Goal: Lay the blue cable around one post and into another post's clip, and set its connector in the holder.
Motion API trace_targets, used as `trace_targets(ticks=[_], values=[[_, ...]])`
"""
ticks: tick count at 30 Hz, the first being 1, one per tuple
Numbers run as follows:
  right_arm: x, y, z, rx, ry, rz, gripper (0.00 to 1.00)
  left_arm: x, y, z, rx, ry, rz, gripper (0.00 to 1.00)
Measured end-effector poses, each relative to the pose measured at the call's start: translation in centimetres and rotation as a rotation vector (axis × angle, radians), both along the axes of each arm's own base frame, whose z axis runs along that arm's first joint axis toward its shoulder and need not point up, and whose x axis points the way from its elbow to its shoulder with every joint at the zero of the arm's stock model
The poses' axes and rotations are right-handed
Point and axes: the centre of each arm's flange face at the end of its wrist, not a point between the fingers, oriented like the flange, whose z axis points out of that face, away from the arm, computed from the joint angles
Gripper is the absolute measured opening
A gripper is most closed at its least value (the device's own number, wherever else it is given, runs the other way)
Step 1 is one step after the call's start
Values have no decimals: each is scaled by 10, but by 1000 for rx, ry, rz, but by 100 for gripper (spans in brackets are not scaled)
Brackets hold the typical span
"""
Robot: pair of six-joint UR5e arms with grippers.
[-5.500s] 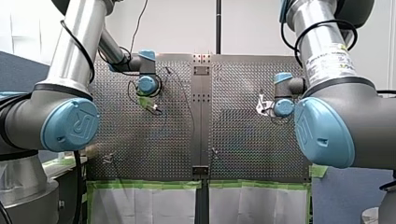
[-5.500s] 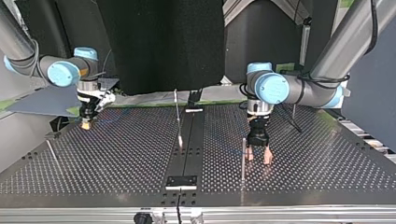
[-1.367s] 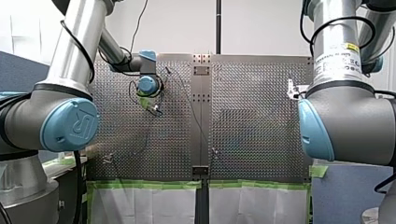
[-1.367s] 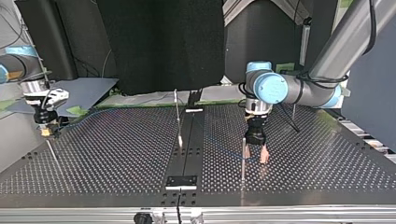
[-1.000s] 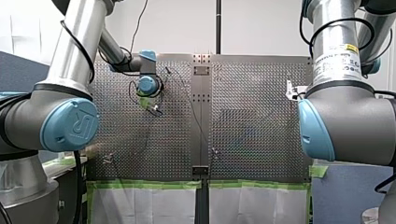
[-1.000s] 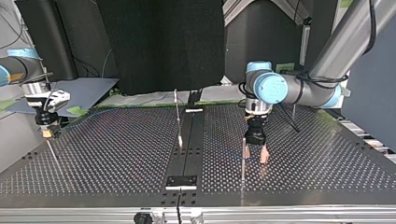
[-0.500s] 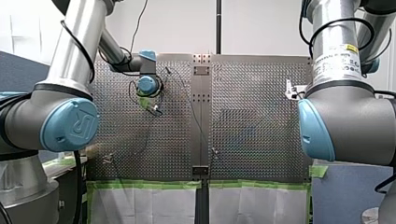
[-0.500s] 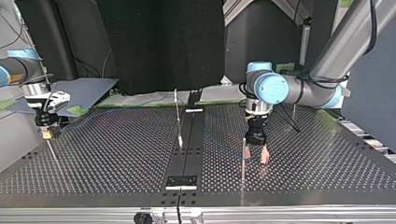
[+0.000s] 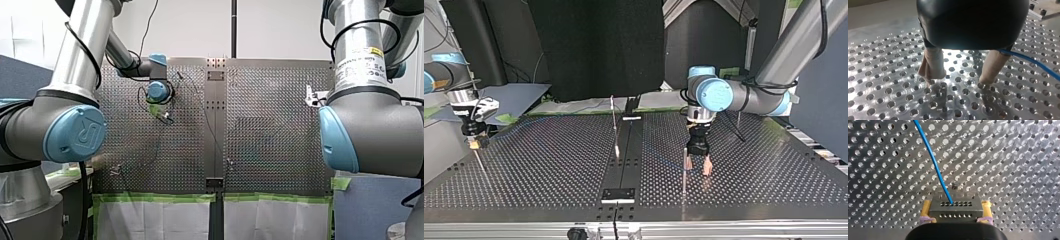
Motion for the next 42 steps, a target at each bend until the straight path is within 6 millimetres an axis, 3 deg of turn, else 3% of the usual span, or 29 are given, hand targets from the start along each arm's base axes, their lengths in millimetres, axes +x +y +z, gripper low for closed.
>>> trace_targets(ticks=[24, 25, 26, 28, 29, 31, 32, 34, 35, 37, 42], values=[[0, -2, 0, -10, -7, -5, 2, 0, 0, 0, 0, 0, 1, 100], [0, -2, 1, -10, -8, -5, 8, 0, 0, 0, 0, 0, 1, 100], [0, -2, 1, -10, -7, -6, 8, 0, 0, 0, 0, 0, 0, 100], [0, -2, 1, -11, -5, -7, 29, 0, 0, 0, 0, 0, 0, 100], [0, -2, 1, -11, -5, -8, 29, 0, 0, 0, 0, 0, 0, 100], [-1, -2, 1, -12, -2, -11, 48, 0, 0, 0, 0, 1, 0, 100], [-1, -2, 1, -12, -1, -12, 48, 0, 0, 0, 0, 1, 0, 100], [-1, -2, 1, -13, 0, -14, 64, 0, 0, 0, 0, 1, 0, 100], [-1, -2, 1, -13, 0, -16, 64, 0, 0, 0, 0, 1, 0, 100], [-1, -2, 1, -13, 1, -18, 77, 0, 0, 0, 0, 1, 0, 100], [-2, -2, 1, -16, 3, -20, 87, 0, 0, 0, 0, 1, 0, 100]])
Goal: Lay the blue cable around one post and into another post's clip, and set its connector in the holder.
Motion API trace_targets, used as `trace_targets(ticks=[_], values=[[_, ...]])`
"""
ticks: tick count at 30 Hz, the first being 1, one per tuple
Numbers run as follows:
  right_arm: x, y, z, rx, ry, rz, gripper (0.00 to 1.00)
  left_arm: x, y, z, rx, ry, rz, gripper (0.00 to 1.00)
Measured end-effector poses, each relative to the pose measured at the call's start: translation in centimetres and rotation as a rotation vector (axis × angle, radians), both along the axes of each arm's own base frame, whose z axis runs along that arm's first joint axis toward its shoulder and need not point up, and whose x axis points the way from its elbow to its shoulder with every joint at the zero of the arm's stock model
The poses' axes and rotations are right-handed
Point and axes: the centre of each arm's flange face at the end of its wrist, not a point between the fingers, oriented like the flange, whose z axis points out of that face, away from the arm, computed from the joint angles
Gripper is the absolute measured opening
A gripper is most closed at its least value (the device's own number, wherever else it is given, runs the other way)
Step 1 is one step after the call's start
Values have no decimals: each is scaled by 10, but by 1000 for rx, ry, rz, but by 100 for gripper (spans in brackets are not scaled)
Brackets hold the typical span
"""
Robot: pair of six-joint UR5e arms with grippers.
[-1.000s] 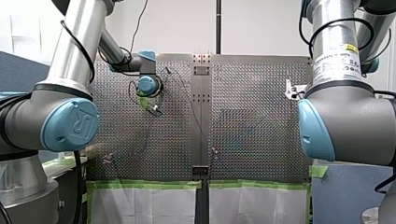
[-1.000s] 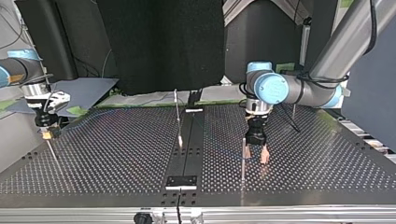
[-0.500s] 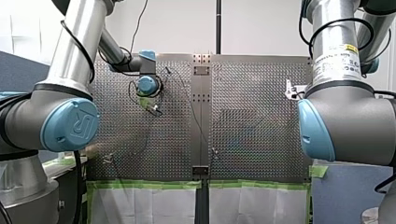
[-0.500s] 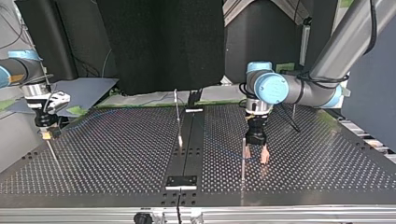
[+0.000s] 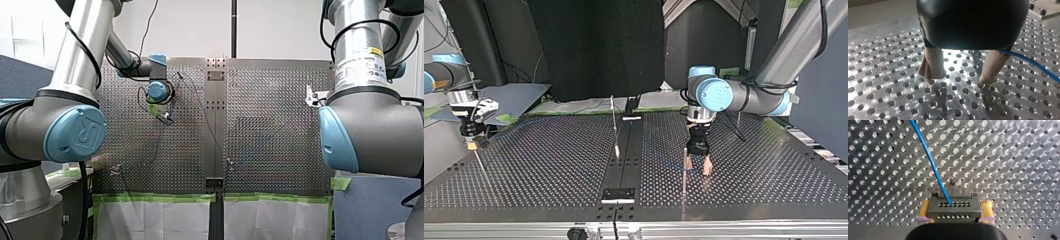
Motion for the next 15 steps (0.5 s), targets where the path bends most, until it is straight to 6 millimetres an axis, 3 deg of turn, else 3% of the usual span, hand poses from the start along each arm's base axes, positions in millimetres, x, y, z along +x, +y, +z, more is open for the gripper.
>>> trace_targets(ticks=[2, 7, 15], values=[[0, 0, 1, -1, 1, 0, 87, 0, 0, 0, 0, 0, 0, 100], [1, 0, -1, 1, 1, 1, 98, 0, 0, 0, 0, 0, 1, 100], [5, 1, -2, 2, 1, 8, 98, 0, 0, 0, 0, 0, 1, 100]])
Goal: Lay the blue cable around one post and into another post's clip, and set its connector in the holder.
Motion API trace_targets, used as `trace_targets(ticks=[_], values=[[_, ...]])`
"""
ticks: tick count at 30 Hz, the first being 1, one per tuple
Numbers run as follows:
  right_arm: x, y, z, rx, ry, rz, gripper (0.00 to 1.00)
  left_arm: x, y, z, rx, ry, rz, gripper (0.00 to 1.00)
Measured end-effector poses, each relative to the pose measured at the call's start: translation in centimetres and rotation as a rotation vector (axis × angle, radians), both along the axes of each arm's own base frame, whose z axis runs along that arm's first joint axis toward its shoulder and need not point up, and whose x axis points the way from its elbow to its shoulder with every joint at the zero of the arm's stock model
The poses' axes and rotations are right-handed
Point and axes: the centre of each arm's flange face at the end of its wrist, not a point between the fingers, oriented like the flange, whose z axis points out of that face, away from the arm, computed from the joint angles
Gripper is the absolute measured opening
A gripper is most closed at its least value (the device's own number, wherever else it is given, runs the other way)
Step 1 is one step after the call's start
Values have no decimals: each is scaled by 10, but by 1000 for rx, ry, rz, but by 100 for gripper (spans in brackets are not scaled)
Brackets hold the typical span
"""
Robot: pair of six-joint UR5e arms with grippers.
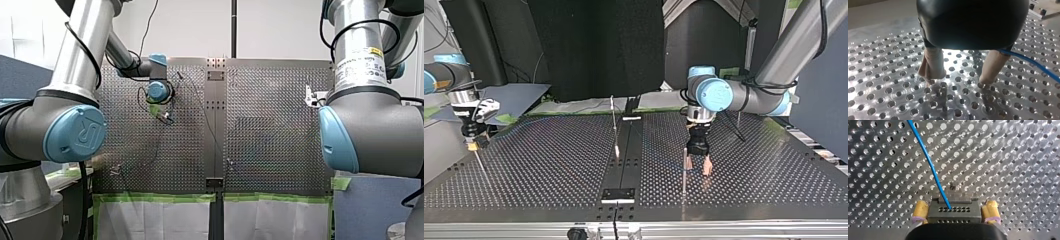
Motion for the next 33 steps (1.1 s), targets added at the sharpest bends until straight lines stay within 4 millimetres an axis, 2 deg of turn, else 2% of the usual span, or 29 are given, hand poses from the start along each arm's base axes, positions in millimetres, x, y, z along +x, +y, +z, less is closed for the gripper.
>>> trace_targets(ticks=[17, 27, 33], values=[[2, 0, -2, 4, 0, 1, 98, -1, 1, -2, -14, 19, -8, 100], [2, 0, -2, 6, 0, 2, 98, -8, 7, -9, -56, 88, 45, 100], [2, 0, -2, 6, 0, 2, 98, -14, 3, -12, -43, 118, 49, 100]])
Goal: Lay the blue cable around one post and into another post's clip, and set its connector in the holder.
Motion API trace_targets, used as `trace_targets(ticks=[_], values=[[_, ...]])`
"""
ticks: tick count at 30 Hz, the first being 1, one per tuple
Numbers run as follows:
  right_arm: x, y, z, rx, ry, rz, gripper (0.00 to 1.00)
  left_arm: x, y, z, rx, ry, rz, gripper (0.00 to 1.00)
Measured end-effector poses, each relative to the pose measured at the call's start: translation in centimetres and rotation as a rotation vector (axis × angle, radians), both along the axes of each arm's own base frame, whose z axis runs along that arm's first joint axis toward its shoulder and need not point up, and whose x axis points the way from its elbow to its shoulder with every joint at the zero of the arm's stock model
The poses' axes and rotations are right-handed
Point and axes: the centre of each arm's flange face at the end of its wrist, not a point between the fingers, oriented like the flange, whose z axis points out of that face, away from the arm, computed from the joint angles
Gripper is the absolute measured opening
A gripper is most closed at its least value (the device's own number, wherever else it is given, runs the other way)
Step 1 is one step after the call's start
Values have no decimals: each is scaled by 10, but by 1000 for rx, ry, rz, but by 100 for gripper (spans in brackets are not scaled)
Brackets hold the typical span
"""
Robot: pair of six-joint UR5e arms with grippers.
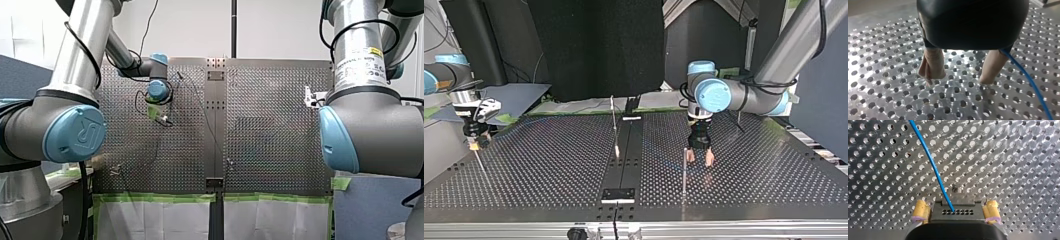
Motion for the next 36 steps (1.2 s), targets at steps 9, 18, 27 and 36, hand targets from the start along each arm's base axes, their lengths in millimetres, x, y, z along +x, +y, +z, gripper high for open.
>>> trace_targets(ticks=[9, 18, 27, 36], values=[[0, 0, 0, 0, 0, 0, 98, -8, -4, -3, 67, 41, 6, 100], [0, 0, 0, -1, 0, 0, 98, -23, -6, 16, 146, 55, 46, 100], [0, -1, 1, -11, 0, 0, 98, -42, -17, 38, 220, 52, 10, 100], [1, -1, 1, -13, -1, 1, 98, -55, -35, 37, 293, 80, -57, 100]])
